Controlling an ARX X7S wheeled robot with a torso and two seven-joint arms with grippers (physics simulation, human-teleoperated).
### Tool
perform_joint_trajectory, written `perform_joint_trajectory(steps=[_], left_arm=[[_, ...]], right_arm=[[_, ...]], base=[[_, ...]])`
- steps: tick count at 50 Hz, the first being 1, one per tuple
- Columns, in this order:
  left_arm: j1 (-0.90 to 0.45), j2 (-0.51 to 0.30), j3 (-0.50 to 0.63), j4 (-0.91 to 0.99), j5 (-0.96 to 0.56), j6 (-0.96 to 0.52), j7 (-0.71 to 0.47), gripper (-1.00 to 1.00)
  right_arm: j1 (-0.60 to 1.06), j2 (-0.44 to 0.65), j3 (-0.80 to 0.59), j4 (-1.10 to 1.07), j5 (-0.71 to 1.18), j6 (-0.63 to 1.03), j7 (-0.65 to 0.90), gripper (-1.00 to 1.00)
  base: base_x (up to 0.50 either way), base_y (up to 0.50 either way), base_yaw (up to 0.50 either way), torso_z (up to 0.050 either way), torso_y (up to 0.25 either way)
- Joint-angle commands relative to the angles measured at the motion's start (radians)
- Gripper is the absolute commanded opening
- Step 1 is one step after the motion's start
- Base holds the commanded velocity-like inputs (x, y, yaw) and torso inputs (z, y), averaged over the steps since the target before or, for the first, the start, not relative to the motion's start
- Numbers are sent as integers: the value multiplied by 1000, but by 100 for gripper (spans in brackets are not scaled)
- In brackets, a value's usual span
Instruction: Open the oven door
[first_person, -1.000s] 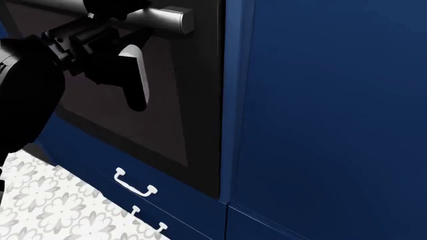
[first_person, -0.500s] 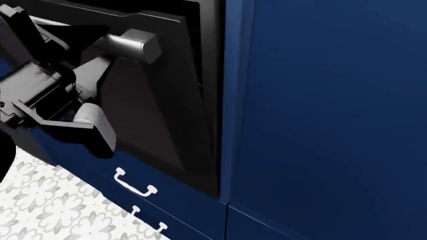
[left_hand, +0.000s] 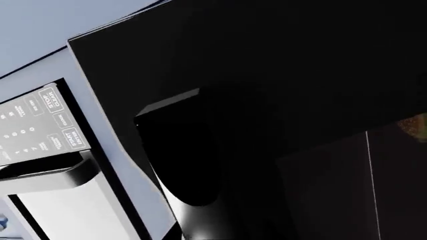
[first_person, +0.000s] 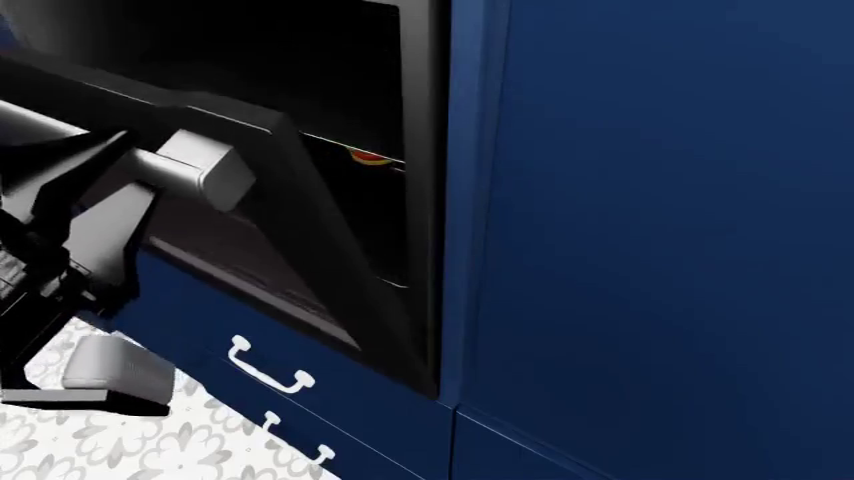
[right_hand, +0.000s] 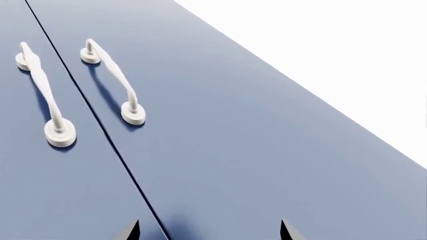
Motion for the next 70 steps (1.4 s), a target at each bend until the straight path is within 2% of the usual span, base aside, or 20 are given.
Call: perform_joint_trajectory(steps=[1, 5, 12, 16, 17, 19, 20, 27, 42, 48, 70], left_arm=[[355, -37, -180, 143, -67, 43, -65, -100], [462, -4, -291, 135, -74, 93, -74, -100], [529, 29, -369, 131, -76, 131, -76, -100], [553, 59, -388, 106, -57, 205, -144, -100], [560, 73, -397, 83, -54, 282, -217, -100], [572, 96, -394, 62, -35, 302, -249, -100], [584, 123, -387, 30, -20, 340, -302, -100], [656, 176, -449, -40, 18, 436, -405, -100], [698, 236, -412, -153, 125, 552, -548, -100], [691, 253, -395, -214, 178, 642, -680, -100], [701, 246, -407, -244, 168, 644, -690, -100]], right_arm=[[3, 1, 0, -1, 0, 0, 3, 100], [6, 2, 0, -2, -1, 3, 5, 100], [9, 2, 5, -5, 1, 4, 10, 100], [13, 4, 5, -5, 2, 7, 12, 100], [14, 5, 5, -5, 1, 7, 12, 100], [15, 5, 5, -6, 3, 8, 13, 100], [15, 6, 5, -6, 2, 10, 14, 100], [12, 3, 1, -4, -1, 2, 12, 100], [10, 4, 3, -4, 5, -3, 14, 100], [8, 3, 6, -7, -4, -22, 10, 100], [2, 3, 2, -6, -4, -28, 9, 100]], base=[[1, -3, -4, 0, 0], [2, -3, -4, 0, 0], [2, -3, -3, -2, 0], [2, -3, -4, 0, 0], [2, -3, -4, 0, 0], [2, -3, -4, 0, 0], [2, -3, -4, 0, 0], [2, -3, -4, 0, 0], [2, -4, -4, -1, 0], [2, -4, -4, -2, 0], [1, -4, -4, 0, 0]])
